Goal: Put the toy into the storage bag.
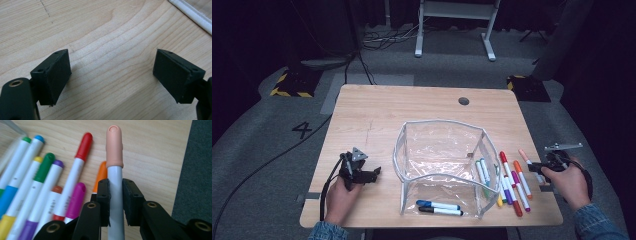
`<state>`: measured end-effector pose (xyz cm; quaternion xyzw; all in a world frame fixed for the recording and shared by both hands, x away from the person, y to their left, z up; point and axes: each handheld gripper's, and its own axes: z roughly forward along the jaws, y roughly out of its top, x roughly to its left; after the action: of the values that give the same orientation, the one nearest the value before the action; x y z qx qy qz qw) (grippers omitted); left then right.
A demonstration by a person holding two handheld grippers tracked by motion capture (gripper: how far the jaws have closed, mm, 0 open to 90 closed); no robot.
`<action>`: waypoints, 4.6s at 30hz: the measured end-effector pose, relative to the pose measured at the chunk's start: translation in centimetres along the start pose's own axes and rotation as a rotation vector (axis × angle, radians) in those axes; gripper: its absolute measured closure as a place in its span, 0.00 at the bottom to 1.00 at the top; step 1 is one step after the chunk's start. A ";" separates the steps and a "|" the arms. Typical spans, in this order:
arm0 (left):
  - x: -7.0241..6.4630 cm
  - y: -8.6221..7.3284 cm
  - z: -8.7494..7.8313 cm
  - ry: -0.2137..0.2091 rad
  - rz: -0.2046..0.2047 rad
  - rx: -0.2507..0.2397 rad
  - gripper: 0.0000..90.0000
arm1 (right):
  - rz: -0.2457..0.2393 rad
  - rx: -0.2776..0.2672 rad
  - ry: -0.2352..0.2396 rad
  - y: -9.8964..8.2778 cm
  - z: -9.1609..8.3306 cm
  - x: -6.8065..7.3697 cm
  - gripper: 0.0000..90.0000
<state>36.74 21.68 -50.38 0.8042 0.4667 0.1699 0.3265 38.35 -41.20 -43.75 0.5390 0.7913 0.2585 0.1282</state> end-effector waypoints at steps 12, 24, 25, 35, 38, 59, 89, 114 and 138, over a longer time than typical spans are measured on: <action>0.0 0.0 0.0 0.000 0.000 0.000 0.17 | -0.082 -0.102 0.080 2.5 -5.1 2.8 0.85; 0.0 0.0 0.0 0.000 0.000 0.000 0.17 | -0.190 -0.186 0.198 5.1 -9.7 7.1 0.85; 0.0 0.0 0.0 0.000 0.000 0.000 0.17 | -0.207 -0.189 0.204 5.3 -10.0 7.6 0.85; 0.0 0.0 0.0 0.000 0.000 0.000 0.17 | -0.338 -0.222 0.300 7.5 -12.4 12.3 0.85; 0.0 0.0 0.0 0.000 0.000 0.000 0.17 | -0.368 -0.216 0.322 8.2 -12.8 13.5 0.85; 0.0 0.0 0.0 0.000 0.000 0.000 0.17 | -0.562 -0.117 0.452 12.2 -10.5 21.3 0.85; 0.0 0.0 0.0 0.000 0.000 0.000 0.17 | -0.693 0.097 0.536 13.0 -3.2 26.8 0.85; 0.0 0.0 0.0 0.000 0.001 0.000 0.17 | -0.721 0.266 0.644 12.2 1.3 28.5 0.85; 0.0 0.0 0.0 0.000 0.001 0.000 0.17 | -0.736 0.446 0.646 11.7 4.9 28.6 0.85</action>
<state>36.73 21.68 -50.38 0.8044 0.4664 0.1699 0.3263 38.87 -10.22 -39.28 0.1332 0.9628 0.1747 -0.1575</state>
